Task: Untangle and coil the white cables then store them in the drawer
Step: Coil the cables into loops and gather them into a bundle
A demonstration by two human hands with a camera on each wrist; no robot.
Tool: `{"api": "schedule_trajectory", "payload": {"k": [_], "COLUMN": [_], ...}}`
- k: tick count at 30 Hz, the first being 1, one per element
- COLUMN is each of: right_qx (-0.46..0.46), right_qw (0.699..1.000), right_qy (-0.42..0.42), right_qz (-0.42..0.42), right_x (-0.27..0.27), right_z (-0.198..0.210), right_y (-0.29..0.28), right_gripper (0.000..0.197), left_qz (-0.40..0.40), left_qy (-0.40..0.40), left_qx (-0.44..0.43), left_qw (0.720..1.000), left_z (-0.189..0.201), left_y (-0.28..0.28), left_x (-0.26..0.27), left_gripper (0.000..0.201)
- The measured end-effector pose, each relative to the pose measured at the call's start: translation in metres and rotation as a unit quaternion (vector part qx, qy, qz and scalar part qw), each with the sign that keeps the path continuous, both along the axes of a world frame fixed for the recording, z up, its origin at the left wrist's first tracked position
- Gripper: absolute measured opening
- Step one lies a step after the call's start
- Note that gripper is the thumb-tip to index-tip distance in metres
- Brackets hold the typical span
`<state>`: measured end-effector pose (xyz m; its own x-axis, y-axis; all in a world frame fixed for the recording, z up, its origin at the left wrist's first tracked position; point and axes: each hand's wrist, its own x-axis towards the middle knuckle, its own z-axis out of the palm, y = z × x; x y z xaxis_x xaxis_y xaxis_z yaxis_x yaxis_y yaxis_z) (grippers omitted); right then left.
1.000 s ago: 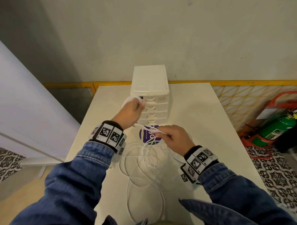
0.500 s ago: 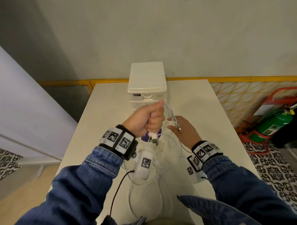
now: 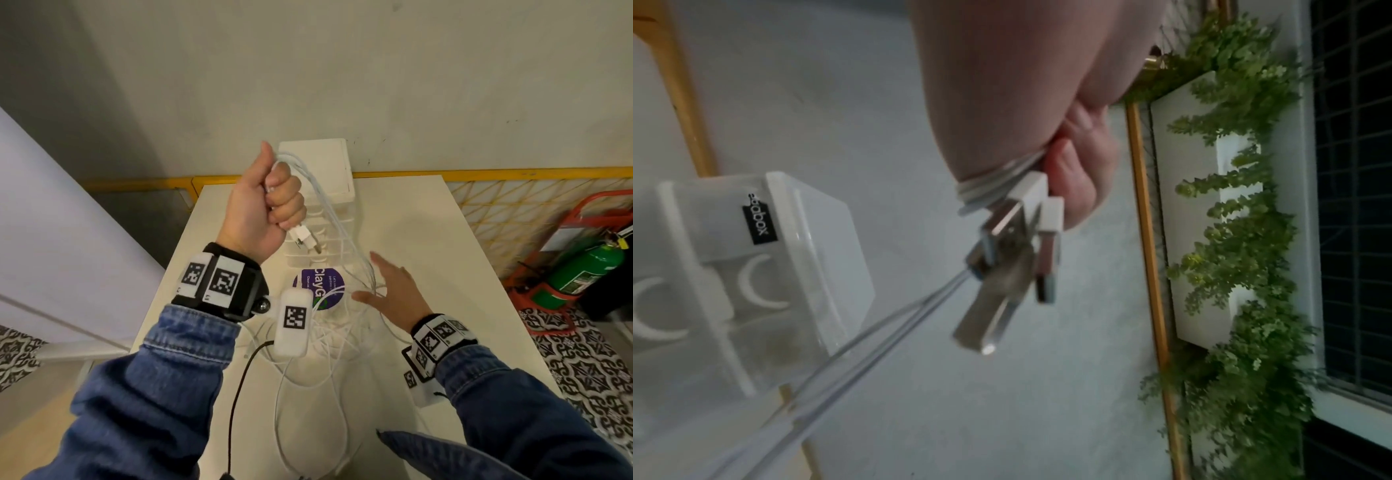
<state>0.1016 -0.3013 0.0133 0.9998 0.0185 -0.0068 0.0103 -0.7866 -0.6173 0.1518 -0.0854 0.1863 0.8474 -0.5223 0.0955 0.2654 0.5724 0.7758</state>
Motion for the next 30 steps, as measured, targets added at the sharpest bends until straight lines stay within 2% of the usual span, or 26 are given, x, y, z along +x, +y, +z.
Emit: {"api": "schedule_trajectory", "payload": {"k": [2,4,5,7,10,13,16,17,19,22,24,27,30], "right_qx": [0.097,0.199,0.22,0.225,0.252,0.254,0.186,0.19,0.21,0.232,0.229,0.233,0.259], "right_qw": [0.993,0.974,0.968,0.964,0.956,0.964,0.978,0.977,0.972,0.965,0.965,0.965,0.959], "right_qy": [-0.044,-0.094,-0.113,-0.138,-0.134,-0.053,-0.002,-0.001,-0.006,-0.008,-0.006,0.01,-0.026], "right_qz": [-0.047,-0.056,-0.038,0.022,0.063,0.065,0.093,0.098,0.11,0.126,0.124,0.122,0.108], "right_x": [0.005,0.01,0.012,0.016,0.019,0.016,0.006,0.003,0.001,-0.002,-0.003,-0.005,-0.009], "right_z": [0.022,0.05,0.064,0.08,0.086,0.074,0.051,0.045,0.036,0.04,0.044,0.047,0.05], "right_y": [0.005,0.018,0.025,0.039,0.055,0.067,0.078,0.081,0.086,0.086,0.082,0.075,0.07], "right_gripper": [0.101,0.102,0.099,0.082,0.032,0.024,0.026,0.026,0.026,0.018,0.019,0.023,0.029], "left_qz": [-0.006,-0.03,-0.052,-0.103,-0.143,-0.045,0.071,0.105,0.183,0.278,0.328,0.381,0.355], "left_qy": [0.002,0.017,0.023,0.018,-0.003,-0.024,-0.016,-0.01,-0.016,-0.065,-0.122,-0.257,-0.34], "left_qx": [0.074,0.126,0.144,0.169,0.128,0.005,-0.137,-0.167,-0.163,-0.073,0.018,0.209,0.393], "left_qw": [0.997,0.991,0.988,0.98,0.981,0.999,0.988,0.98,0.969,0.956,0.937,0.863,0.777], "left_z": [-0.003,-0.007,-0.009,-0.012,-0.01,-0.005,0.003,0.004,0.002,-0.007,-0.011,-0.019,-0.033], "left_y": [-0.003,-0.007,-0.01,-0.016,-0.025,-0.024,-0.016,-0.014,-0.011,-0.005,0.001,0.008,0.014], "left_x": [-0.002,-0.005,-0.007,-0.012,-0.02,-0.014,0.001,0.005,0.01,0.014,0.016,0.016,0.016], "left_gripper": [0.06,0.057,0.057,0.057,0.06,0.061,0.055,0.052,0.046,0.041,0.036,0.031,0.027]}}
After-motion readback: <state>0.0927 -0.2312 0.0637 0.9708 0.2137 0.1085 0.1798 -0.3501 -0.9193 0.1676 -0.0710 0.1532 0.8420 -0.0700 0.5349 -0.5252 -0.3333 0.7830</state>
